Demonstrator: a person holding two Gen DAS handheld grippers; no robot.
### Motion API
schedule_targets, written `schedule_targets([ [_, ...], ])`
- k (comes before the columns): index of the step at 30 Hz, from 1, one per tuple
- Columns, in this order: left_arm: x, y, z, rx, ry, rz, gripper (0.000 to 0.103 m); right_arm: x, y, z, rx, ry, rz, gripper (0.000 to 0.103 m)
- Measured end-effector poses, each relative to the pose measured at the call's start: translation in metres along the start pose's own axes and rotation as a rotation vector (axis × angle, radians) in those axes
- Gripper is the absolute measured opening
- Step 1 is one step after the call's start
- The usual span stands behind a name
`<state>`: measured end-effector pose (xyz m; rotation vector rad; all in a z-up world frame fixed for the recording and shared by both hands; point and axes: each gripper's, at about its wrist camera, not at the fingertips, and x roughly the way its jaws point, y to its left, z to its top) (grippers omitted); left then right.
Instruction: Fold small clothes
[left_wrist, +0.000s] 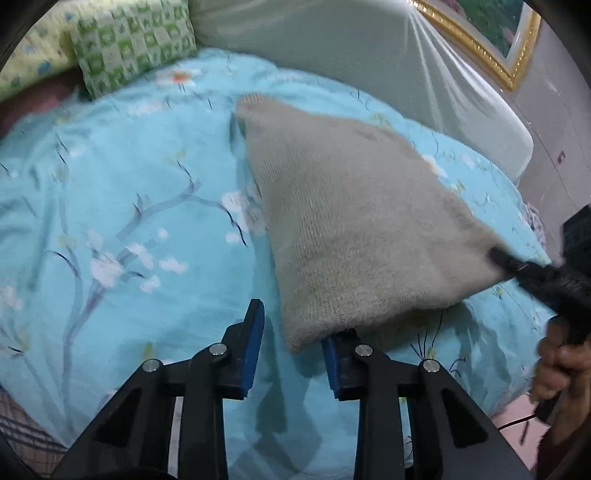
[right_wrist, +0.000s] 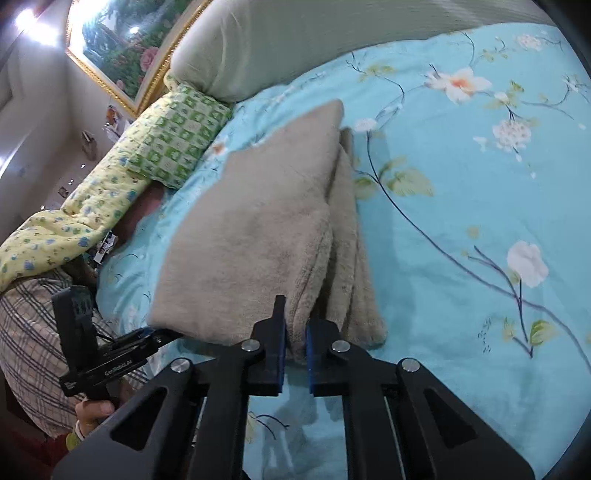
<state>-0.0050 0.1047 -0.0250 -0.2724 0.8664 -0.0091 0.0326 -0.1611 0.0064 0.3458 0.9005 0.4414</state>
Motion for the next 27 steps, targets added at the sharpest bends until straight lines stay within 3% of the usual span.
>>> schedule_targets([
  [1,-0.001,-0.001,0.000,0.009,-0.003,0.008,0.030,-0.015,0.005,0.006,-0.019,-0.048,0.016,0.008],
  [3,0.005,-0.001,-0.003,0.013,0.027,0.011,0.028,-0.025,0.006,0.012,-0.046,-0.064,-0.012,0.007],
  [9,0.019,0.002,-0.016,0.007,0.072,0.004,0.025,0.014,-0.024,-0.015,-0.049,0.057,-0.132,0.007],
  [15,0.006,0.010,-0.019,0.032,0.142,-0.036,0.026,0.013,-0.033,-0.022,-0.007,0.046,-0.107,0.009],
  [18,-0.015,0.012,-0.016,0.026,0.130,-0.083,0.026,0.003,-0.030,-0.022,-0.005,0.060,-0.121,0.012],
  [21,-0.036,0.009,0.002,0.025,0.080,-0.149,0.028,-0.014,-0.021,-0.018,0.001,0.035,-0.157,0.024],
  [24,-0.040,0.002,0.033,0.027,0.033,-0.226,0.030,-0.033,-0.004,-0.003,-0.024,-0.052,-0.162,0.024],
  [27,-0.020,-0.009,0.074,0.037,-0.014,-0.297,0.031,-0.023,0.019,0.024,-0.051,-0.086,-0.116,0.024],
])
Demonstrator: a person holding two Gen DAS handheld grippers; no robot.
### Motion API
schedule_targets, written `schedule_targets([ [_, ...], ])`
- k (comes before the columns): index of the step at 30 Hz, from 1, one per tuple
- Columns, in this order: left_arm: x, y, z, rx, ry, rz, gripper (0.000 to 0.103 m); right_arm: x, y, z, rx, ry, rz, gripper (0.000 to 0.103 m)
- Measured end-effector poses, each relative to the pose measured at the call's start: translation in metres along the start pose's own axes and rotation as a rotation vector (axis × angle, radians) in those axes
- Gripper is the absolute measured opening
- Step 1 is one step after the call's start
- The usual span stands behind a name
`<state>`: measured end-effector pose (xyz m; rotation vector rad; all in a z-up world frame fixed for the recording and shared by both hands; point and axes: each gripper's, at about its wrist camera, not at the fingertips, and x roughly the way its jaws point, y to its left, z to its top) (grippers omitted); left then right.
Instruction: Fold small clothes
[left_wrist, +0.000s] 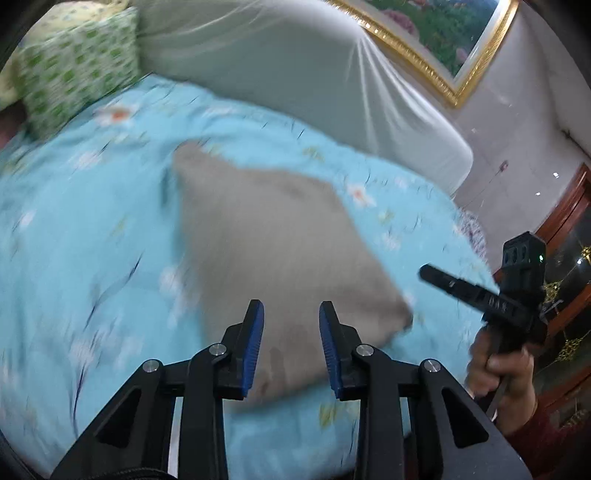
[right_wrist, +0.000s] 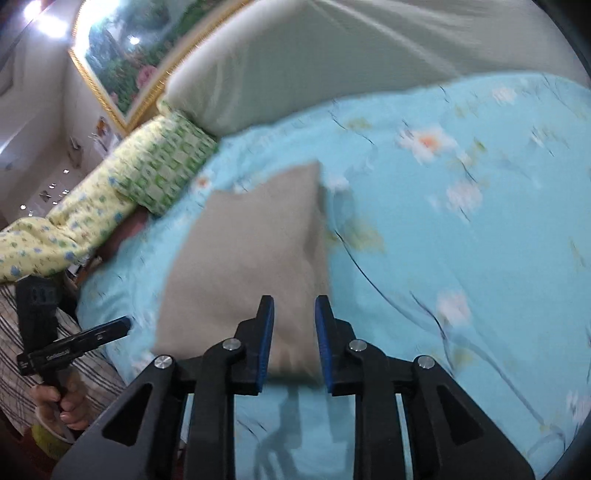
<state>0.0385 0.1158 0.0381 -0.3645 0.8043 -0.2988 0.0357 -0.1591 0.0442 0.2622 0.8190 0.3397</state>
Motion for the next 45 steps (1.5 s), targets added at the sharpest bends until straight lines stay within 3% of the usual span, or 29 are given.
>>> schedule_targets([
  [2,0.017,0.002,0.017,-0.006,-0.010,-0.017,0.031,0.020,0.017,0.015,-0.049,-0.010,0.013,0.024],
  [7,0.068,0.034,0.037,-0.090,0.048,-0.021,0.030,0.084,0.022,0.033,-0.084,0.082,-0.040,0.024],
  [11,0.096,0.059,0.019,-0.162,0.097,-0.075,0.013,0.120,0.003,0.026,-0.091,0.168,-0.135,0.021],
  [13,0.101,0.067,0.015,-0.187,0.092,-0.101,0.010,0.129,-0.008,0.020,-0.102,0.155,-0.132,0.021],
  [19,0.090,0.064,0.020,-0.180,0.079,-0.095,0.008,0.122,-0.015,0.026,-0.070,0.157,-0.091,0.021],
  [22,0.063,0.051,0.014,-0.140,0.047,-0.052,0.018,0.099,-0.012,0.026,-0.049,0.125,-0.087,0.024],
  [29,0.017,0.007,-0.039,-0.008,0.086,-0.039,0.021,0.040,0.006,-0.009,-0.086,0.076,-0.008,0.025],
  [35,0.036,0.020,-0.075,-0.037,0.155,-0.037,0.020,0.044,-0.009,-0.047,-0.104,0.158,-0.083,0.025],
  [39,0.043,0.032,-0.075,-0.091,0.150,-0.076,0.019,0.055,-0.015,-0.049,-0.139,0.147,-0.104,0.023],
  [45,0.030,0.020,-0.079,-0.057,0.147,-0.019,0.025,0.048,-0.012,-0.046,-0.121,0.145,-0.107,0.024],
])
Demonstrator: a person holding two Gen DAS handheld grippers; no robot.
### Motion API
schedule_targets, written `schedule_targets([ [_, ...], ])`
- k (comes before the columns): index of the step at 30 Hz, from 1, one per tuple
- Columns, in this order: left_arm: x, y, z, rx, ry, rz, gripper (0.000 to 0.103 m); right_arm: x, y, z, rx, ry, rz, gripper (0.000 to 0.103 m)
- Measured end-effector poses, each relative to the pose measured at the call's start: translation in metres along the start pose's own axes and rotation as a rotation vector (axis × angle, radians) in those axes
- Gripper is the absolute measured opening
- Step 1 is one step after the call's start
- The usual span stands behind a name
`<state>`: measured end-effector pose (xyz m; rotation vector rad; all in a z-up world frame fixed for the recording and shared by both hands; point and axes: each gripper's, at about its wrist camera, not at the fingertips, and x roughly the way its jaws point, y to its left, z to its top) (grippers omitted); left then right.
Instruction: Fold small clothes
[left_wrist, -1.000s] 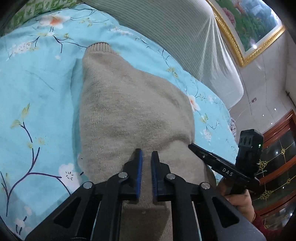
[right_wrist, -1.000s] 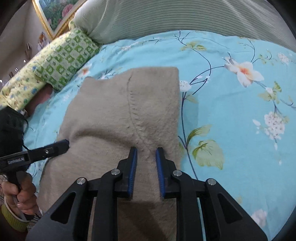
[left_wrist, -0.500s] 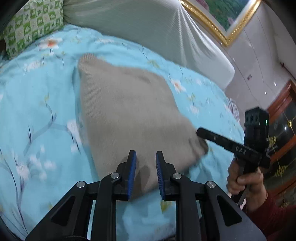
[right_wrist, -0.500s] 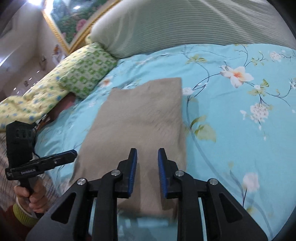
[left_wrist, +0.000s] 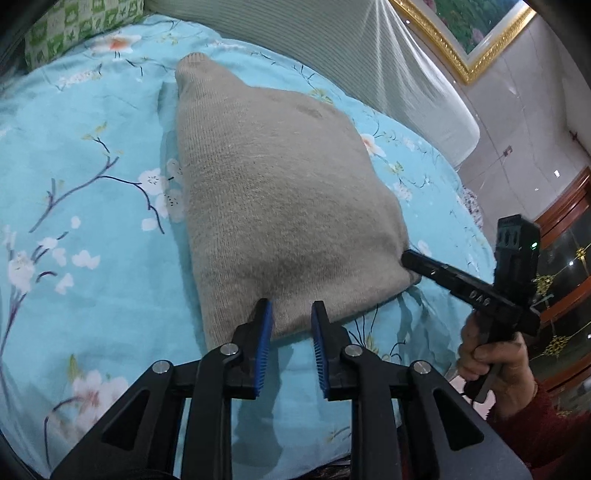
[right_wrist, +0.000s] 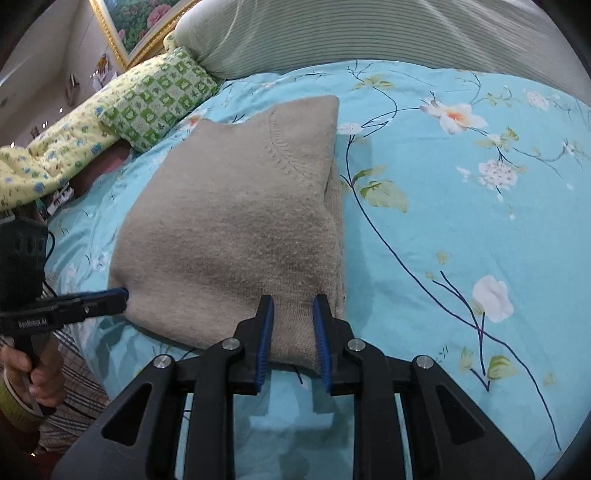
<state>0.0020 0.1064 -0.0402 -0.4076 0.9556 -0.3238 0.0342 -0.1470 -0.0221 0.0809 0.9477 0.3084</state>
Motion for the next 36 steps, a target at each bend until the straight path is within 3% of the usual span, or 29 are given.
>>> schedule_targets([
  [3,-0.012,-0.011,-0.007,0.013,-0.017,0.036,0.043,-0.014,0.002,-0.003,0.016,-0.018,-0.003,0.025],
  [4,-0.018,-0.017,-0.010,0.030,-0.031,0.057,0.055,-0.021,0.004,-0.004,0.016,-0.029,-0.001,0.025],
  [5,-0.024,-0.022,-0.013,0.044,-0.046,0.088,0.066,-0.025,0.006,-0.005,0.017,-0.037,0.000,0.025],
  [7,-0.034,-0.034,-0.018,0.080,-0.080,0.188,0.080,-0.036,0.008,-0.008,0.019,-0.049,0.002,0.028],
  [9,-0.039,-0.039,-0.023,0.102,-0.094,0.240,0.081,-0.044,0.010,-0.013,0.025,-0.058,0.005,0.040],
  [16,-0.052,-0.046,-0.054,0.108,-0.079,0.320,0.081,-0.065,0.022,-0.040,0.004,-0.063,-0.005,0.048],
  [21,-0.056,-0.046,-0.074,0.119,-0.071,0.378,0.081,-0.072,0.039,-0.064,-0.036,-0.037,-0.012,0.059],
  [26,-0.055,-0.047,-0.089,0.144,-0.048,0.386,0.082,-0.074,0.050,-0.080,-0.066,-0.006,-0.023,0.069],
  [36,-0.071,-0.056,-0.085,0.187,-0.116,0.403,0.082,-0.072,0.069,-0.083,-0.102,-0.003,-0.016,0.072],
])
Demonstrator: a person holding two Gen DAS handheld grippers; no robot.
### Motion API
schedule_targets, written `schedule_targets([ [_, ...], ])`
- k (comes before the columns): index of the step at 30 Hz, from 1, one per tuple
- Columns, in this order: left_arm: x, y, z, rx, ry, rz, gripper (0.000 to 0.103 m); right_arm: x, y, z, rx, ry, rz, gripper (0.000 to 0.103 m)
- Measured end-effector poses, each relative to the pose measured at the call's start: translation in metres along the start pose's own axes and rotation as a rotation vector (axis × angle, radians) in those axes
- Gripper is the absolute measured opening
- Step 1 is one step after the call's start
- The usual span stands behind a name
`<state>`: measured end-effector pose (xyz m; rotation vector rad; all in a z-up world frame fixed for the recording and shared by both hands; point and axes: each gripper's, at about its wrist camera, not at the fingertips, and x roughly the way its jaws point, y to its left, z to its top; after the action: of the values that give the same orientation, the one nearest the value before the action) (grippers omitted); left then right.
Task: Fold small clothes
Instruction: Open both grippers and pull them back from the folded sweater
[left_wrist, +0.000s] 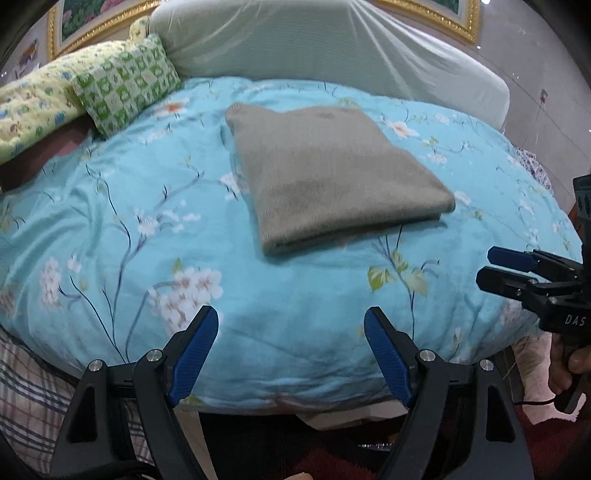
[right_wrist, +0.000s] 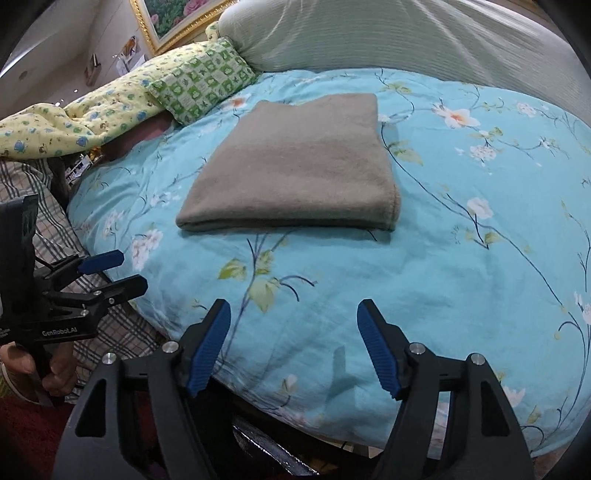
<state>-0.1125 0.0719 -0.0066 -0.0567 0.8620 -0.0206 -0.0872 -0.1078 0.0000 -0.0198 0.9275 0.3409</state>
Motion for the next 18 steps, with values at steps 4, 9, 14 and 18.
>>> schedule_targets([
  [4,-0.007,0.003,0.016,-0.001,-0.030,0.007,0.082,-0.007,0.002,0.011,-0.020,-0.031,-0.020,0.075],
  [9,-0.013,0.008,0.038,-0.009,-0.051,0.021,0.083,-0.015,0.001,0.026,-0.023,-0.065,-0.023,0.079],
  [14,-0.013,0.012,0.054,-0.017,-0.067,0.042,0.084,-0.017,0.001,0.044,-0.022,-0.084,-0.022,0.082],
  [18,-0.003,0.015,0.060,-0.027,-0.068,0.049,0.084,-0.012,0.000,0.052,-0.027,-0.095,-0.030,0.083],
])
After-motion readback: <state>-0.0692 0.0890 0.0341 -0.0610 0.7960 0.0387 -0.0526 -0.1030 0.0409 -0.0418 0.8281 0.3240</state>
